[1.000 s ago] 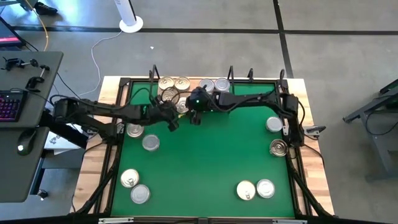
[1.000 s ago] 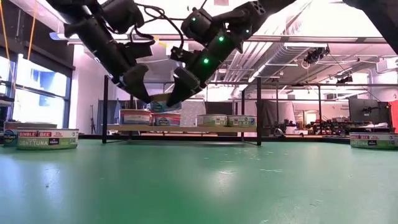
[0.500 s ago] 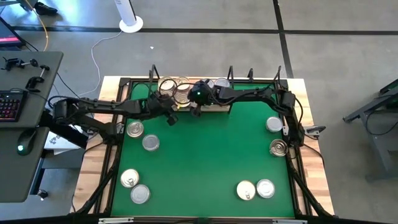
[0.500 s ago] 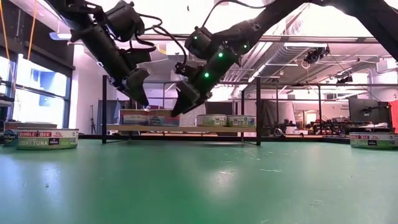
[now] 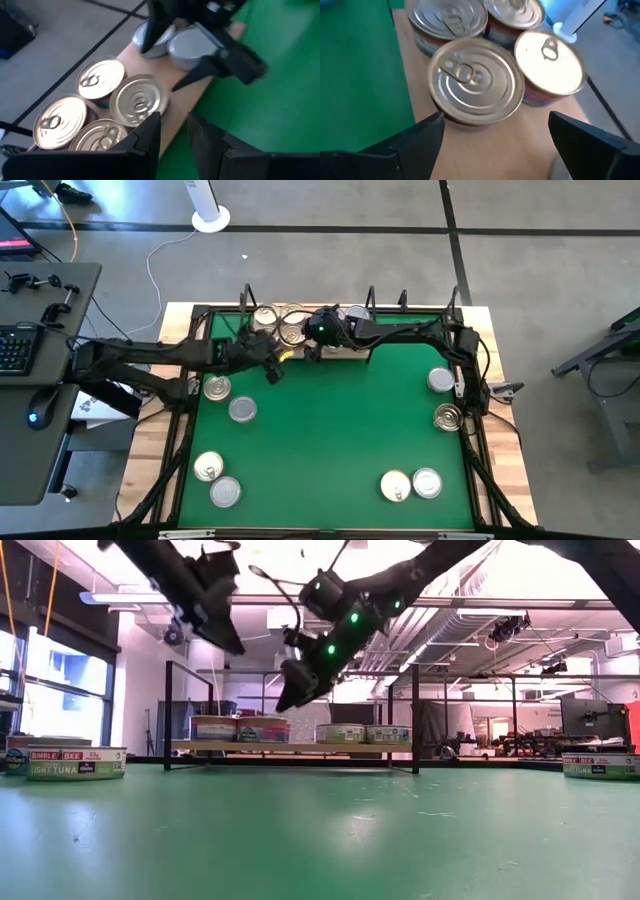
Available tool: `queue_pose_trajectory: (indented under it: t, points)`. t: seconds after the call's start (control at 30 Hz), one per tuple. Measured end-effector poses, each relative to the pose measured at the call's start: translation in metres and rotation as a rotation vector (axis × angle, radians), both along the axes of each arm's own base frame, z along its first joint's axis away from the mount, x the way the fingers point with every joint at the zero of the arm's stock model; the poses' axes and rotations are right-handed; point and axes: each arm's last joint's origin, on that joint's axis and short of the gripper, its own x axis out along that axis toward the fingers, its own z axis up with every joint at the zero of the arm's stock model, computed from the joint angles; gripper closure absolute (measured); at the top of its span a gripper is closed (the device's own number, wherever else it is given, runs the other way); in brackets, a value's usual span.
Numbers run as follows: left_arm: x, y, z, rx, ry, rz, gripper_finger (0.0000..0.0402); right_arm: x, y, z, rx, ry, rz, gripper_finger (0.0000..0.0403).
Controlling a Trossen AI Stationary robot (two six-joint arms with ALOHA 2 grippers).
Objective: Stack canned seafood by type on shelf
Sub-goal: Stack the green tuna can on top of the other green tuna can on the shelf
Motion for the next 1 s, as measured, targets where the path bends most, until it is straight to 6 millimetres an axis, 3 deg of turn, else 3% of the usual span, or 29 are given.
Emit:
queue_pose_trajectory:
  t: [0.17, 0.27, 0.4, 0.6, 0.7, 0.83, 1.0]
  points:
    - [-0.011, -0.033, 0.016, 0.024, -0.053, -0.043, 0.0316, -0.008, 0.028, 0.029, -0.028, 0.003, 0.069, 0.0054]
    - [-0.020, -0.053, 0.017, 0.038, -0.053, -0.056, 0.0316, -0.019, 0.051, 0.036, -0.045, -0.020, 0.121, 0.0060]
    - [-0.030, -0.081, 0.009, 0.042, -0.026, -0.098, 0.0316, -0.034, 0.093, 0.017, -0.042, -0.027, 0.212, 0.0068]
    - [-0.045, -0.128, -0.009, -0.063, 0.011, -0.248, 0.0316, -0.054, 0.185, -0.021, -0.006, -0.004, 0.419, 0.0070]
    - [-0.054, -0.148, -0.017, -0.155, 0.043, -0.292, 0.0316, -0.069, 0.224, -0.036, -0.010, -0.010, 0.438, 0.0070]
    - [-0.070, -0.156, -0.031, -0.265, 0.063, -0.112, 0.0316, -0.084, 0.252, -0.046, 0.007, -0.110, 0.332, 0.0070]
    - [-0.078, -0.154, -0.057, -0.298, 0.080, 0.079, 0.0316, -0.098, 0.265, -0.056, 0.021, -0.218, 0.281, 0.0071]
